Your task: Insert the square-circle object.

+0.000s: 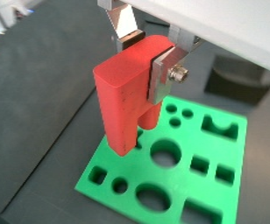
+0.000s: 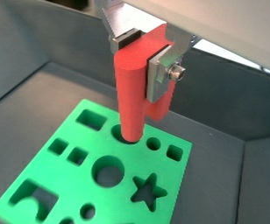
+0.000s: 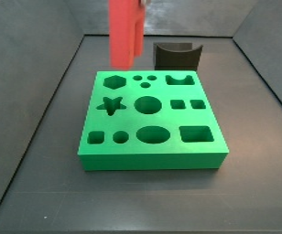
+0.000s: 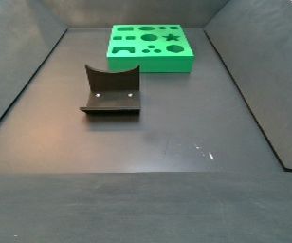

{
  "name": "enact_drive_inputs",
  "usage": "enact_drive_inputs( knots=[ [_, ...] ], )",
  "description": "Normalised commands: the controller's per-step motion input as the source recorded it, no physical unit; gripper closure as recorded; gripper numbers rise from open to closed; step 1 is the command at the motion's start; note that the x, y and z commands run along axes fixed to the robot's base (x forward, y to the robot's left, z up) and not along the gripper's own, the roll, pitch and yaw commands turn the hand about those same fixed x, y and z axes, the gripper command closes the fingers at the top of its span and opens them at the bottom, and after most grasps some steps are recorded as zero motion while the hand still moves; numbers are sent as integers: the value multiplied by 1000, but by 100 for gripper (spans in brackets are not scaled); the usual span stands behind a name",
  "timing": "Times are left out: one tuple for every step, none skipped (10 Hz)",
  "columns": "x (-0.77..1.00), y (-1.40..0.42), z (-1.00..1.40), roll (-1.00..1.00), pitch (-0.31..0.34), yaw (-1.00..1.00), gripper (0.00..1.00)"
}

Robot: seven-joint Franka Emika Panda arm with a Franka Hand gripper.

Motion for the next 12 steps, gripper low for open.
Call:
enact_drive_inputs(
  knots=[
    [0, -466, -360, 0, -90, -689, 100],
    [0, -414, -394, 0, -99, -700, 100],
    [0, -394, -369, 0, -69, -740, 100],
    [0, -349, -357, 0, -23, -777, 100],
    [0, -269, -357, 0, 0, -903, 100],
    [0, -237, -360, 0, 0, -929, 100],
    [0, -249, -363, 0, 0, -903, 100],
    [0, -240, -377, 0, 0, -883, 100],
    [3, -209, -334, 0, 0, -877, 100],
    [23, -169, -311, 0, 0, -889, 100],
    [40, -137, -280, 0, 0, -934, 100],
    [26, 0, -220, 0, 0, -1000, 100]
  ],
)
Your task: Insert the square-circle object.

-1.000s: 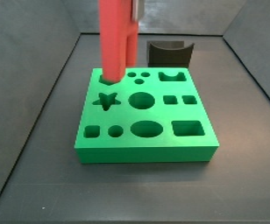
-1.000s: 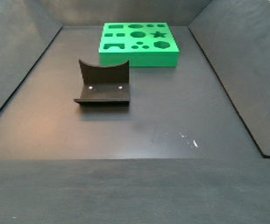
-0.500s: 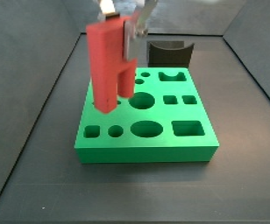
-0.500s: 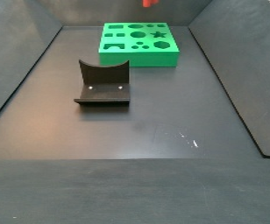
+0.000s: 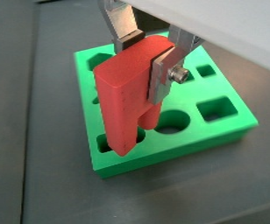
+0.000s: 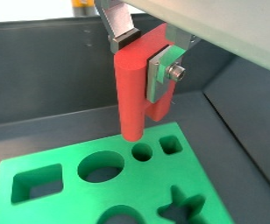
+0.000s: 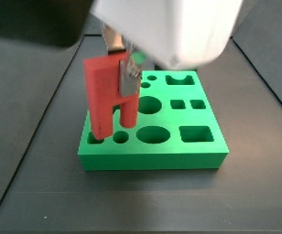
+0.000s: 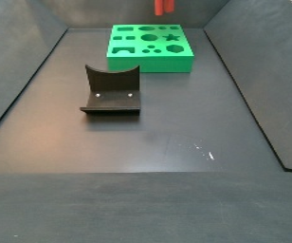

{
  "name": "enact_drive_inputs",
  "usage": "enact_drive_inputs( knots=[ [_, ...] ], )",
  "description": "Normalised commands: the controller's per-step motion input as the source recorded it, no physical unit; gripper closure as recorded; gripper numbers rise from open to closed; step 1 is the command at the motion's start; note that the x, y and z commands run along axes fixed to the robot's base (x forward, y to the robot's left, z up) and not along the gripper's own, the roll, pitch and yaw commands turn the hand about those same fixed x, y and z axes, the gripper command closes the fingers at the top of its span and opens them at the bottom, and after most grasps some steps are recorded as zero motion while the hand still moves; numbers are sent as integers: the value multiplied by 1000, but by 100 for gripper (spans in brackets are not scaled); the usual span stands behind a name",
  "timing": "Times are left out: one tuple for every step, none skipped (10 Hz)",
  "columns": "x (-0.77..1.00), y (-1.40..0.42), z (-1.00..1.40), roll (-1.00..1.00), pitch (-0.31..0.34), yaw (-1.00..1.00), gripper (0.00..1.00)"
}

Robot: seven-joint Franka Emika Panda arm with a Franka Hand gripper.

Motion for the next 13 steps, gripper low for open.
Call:
enact_drive_inputs(
  knots=[
    [0, 0, -123, 0, 0, -1000, 100],
    [31, 0, -83, 0, 0, -1000, 100],
    [11, 0, -160, 0, 0, -986, 100],
    [0, 0, -160, 0, 0, -911, 100],
    [0, 23, -129, 0, 0, -786, 100],
    [-43, 14, -217, 3, -6, -634, 100],
    [-106, 0, -214, 21, -19, -531, 100],
    [-114, 0, -177, 29, -14, -480, 100],
    [-120, 0, -154, 16, -3, -400, 100],
    [-100, 0, -143, 19, -10, -140, 100],
    [0, 0, -189, 50, 0, -46, 100],
    [71, 0, -269, 53, -21, -14, 100],
    [0, 0, -357, 60, -99, 0, 100]
  ],
)
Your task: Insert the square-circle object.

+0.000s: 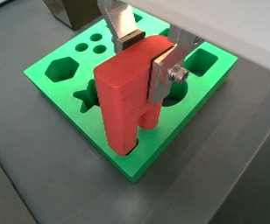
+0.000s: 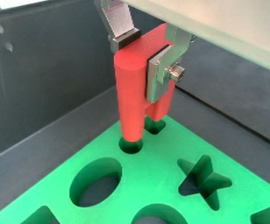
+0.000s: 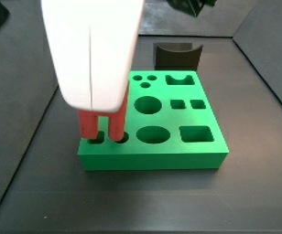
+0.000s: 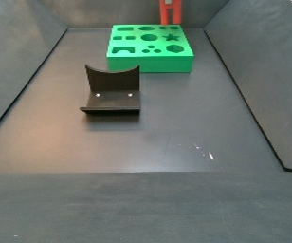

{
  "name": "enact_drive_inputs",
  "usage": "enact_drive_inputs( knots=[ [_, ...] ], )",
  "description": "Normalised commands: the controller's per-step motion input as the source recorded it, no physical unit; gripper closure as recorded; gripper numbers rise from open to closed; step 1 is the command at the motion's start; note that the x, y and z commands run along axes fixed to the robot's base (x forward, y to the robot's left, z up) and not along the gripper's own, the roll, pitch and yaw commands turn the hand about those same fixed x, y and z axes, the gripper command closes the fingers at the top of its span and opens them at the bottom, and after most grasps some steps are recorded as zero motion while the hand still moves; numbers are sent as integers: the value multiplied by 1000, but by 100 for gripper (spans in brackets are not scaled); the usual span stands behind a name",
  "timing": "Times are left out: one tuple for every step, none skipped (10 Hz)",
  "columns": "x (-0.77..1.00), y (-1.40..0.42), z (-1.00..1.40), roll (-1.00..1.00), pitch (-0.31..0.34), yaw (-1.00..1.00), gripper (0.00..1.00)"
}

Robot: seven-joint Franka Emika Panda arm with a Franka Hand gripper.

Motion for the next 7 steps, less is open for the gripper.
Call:
enact_drive_inputs(
  knots=[
    [-3, 0, -323, 81, -174, 0, 100],
    [0, 0, -286, 69, -187, 0, 100],
    [26, 0, -280, 54, -137, 0, 100],
    [166, 0, -237, 103, -54, 0, 100],
    [189, 0, -331, 113, -63, 0, 100],
    [217, 0, -400, 43, -114, -9, 100],
    [103, 0, -440, 16, -194, -6, 100]
  ],
)
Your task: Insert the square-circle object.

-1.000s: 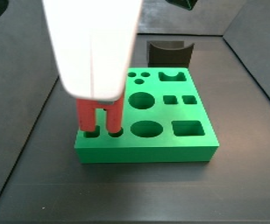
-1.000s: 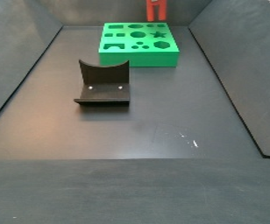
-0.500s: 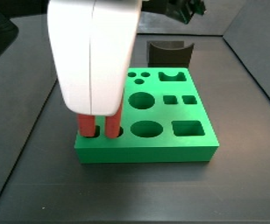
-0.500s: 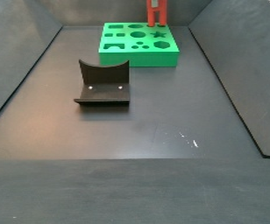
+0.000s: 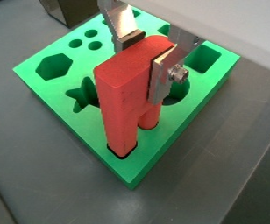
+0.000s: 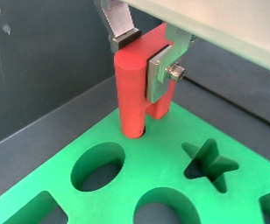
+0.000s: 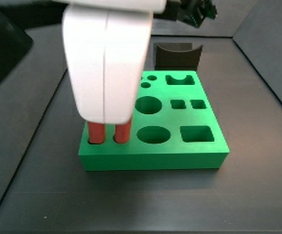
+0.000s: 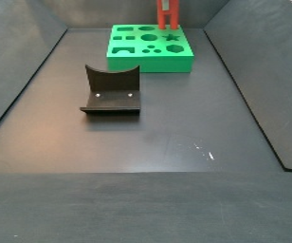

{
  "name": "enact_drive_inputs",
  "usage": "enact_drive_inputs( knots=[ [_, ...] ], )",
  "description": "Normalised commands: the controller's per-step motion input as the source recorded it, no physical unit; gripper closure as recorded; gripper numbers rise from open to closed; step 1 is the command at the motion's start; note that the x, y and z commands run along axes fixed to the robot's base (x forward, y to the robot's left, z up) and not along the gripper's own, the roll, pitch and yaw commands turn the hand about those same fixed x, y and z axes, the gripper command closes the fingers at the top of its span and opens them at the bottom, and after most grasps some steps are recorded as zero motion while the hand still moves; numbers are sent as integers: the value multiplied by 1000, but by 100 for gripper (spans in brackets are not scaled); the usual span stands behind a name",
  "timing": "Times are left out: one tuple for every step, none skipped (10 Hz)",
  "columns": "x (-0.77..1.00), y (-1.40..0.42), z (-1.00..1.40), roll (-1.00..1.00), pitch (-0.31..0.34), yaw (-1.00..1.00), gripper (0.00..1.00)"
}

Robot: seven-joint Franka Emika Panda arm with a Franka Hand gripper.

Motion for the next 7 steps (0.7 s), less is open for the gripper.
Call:
enact_drive_inputs(
  knots=[
    [0, 0, -540, 0, -324, -31, 100],
    [-140, 23, -483, 0, -364, -43, 100],
    [-194, 149, -503, 10, -351, 0, 100],
    [-220, 214, -466, 0, -377, 0, 100],
    [-254, 234, -420, 0, -409, 40, 100],
    [-217, 271, -346, -13, -384, 74, 100],
    [-126, 243, -120, 0, -204, 126, 100]
  ],
)
